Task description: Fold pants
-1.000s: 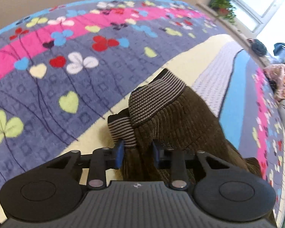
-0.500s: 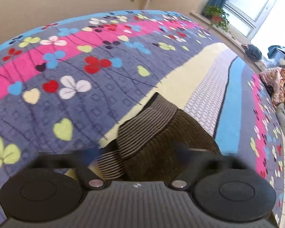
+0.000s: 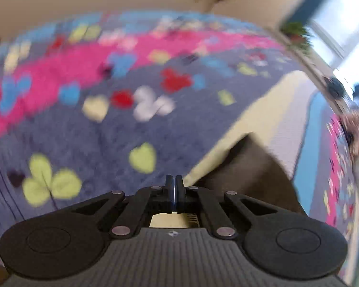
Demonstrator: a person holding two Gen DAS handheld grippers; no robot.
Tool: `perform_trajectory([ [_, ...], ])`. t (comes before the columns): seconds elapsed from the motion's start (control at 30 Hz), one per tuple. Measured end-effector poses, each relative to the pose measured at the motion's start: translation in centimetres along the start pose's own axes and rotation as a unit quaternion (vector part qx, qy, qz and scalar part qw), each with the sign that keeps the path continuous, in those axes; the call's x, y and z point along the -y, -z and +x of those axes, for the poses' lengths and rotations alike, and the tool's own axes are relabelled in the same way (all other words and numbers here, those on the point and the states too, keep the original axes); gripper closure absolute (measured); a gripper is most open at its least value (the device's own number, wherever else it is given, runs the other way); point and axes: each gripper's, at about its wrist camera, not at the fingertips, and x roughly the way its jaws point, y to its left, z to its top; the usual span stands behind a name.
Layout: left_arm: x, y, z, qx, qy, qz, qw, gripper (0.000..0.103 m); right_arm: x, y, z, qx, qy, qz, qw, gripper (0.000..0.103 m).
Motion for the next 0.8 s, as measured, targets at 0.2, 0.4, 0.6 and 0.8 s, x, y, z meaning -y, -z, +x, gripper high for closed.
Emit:
perform_trajectory([
  [0.2, 0.4, 2.8, -1.2, -0.013, 0.029, 0.020, 0.9993, 0.056, -2.1, 1.3, 0.1, -0.020, -0.063, 0.039, 0.997, 0.022],
  [0.4, 5.3, 8.5, -2.9, -0.048, 0.082, 0.078, 0.9924, 0.025, -5.6, 3.2, 2.3, -0.124, -0.231, 0.178, 0.948, 0.022],
  [0.6, 9.6, 11.1, 0.4, -0.116, 0.067, 0.121, 0.9836, 0.067, -10.3, 4.1, 6.7, -0.206, -0.298, 0.290, 0.886, 0.027],
  [0.8, 9.1, 10.6, 1.7, -0.139, 0.063, 0.081, 0.9850, 0.061, -13.0, 4.9, 10.4, -0.263, -0.281, 0.308, 0.870, 0.042],
])
